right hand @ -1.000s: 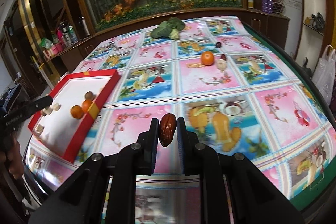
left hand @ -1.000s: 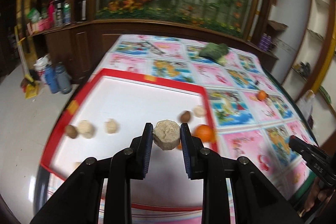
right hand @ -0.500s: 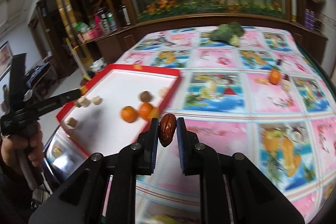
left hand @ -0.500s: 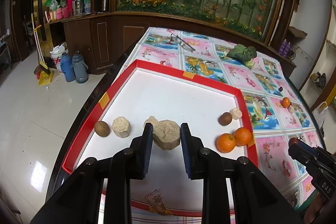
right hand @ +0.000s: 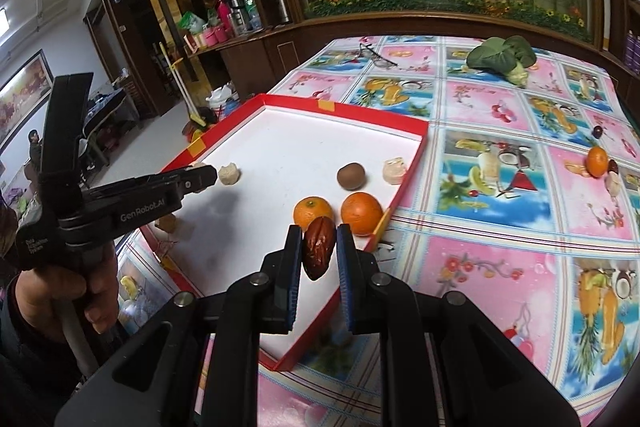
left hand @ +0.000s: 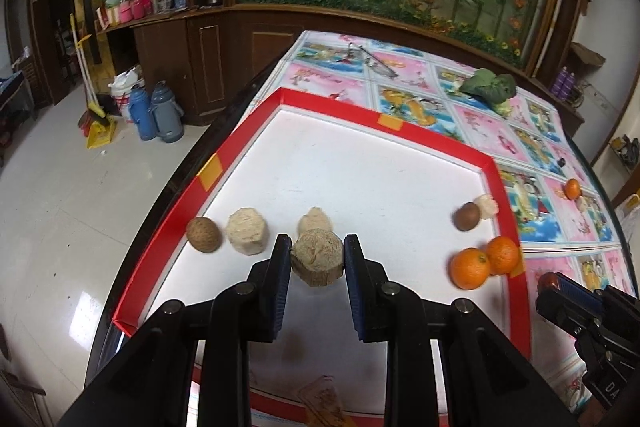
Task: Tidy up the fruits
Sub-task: 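Open both tools to drop the date and bread ball into the tray, then grasp a beige bread cube with the right tool while the left tool grasps an orange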
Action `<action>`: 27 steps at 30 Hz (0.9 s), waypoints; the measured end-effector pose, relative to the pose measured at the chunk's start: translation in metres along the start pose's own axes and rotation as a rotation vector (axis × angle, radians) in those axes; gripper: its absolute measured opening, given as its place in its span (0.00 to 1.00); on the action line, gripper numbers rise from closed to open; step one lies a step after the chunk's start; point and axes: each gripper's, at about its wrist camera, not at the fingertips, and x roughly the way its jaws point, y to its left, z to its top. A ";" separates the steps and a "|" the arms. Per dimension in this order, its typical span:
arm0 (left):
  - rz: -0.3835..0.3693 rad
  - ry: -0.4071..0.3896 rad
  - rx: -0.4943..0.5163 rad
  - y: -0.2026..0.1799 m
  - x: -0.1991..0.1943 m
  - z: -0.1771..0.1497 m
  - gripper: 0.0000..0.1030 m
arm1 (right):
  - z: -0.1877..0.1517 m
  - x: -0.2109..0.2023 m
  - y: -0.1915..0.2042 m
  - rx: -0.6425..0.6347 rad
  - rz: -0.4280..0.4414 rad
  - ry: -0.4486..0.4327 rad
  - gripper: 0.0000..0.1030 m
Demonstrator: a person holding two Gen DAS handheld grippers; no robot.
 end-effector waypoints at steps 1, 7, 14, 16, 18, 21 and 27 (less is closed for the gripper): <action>0.003 0.002 -0.003 0.001 0.001 0.000 0.25 | 0.000 0.002 0.001 -0.002 0.002 0.005 0.18; 0.025 0.007 -0.007 0.005 0.005 0.001 0.25 | 0.000 0.015 0.005 -0.006 0.022 0.034 0.19; 0.041 0.018 -0.016 0.008 0.006 0.001 0.25 | -0.002 0.024 0.009 -0.013 0.033 0.048 0.19; 0.047 0.021 -0.019 0.008 0.005 0.001 0.25 | -0.001 0.026 0.008 -0.013 0.033 0.059 0.19; 0.058 0.028 -0.024 0.009 0.005 0.002 0.32 | -0.002 0.029 0.009 -0.017 0.034 0.072 0.19; 0.082 0.031 -0.056 0.015 0.004 0.003 0.68 | -0.003 0.029 0.007 -0.005 0.017 0.070 0.43; 0.085 0.015 -0.184 0.025 -0.004 0.011 0.78 | -0.001 0.009 -0.003 0.010 -0.014 0.020 0.60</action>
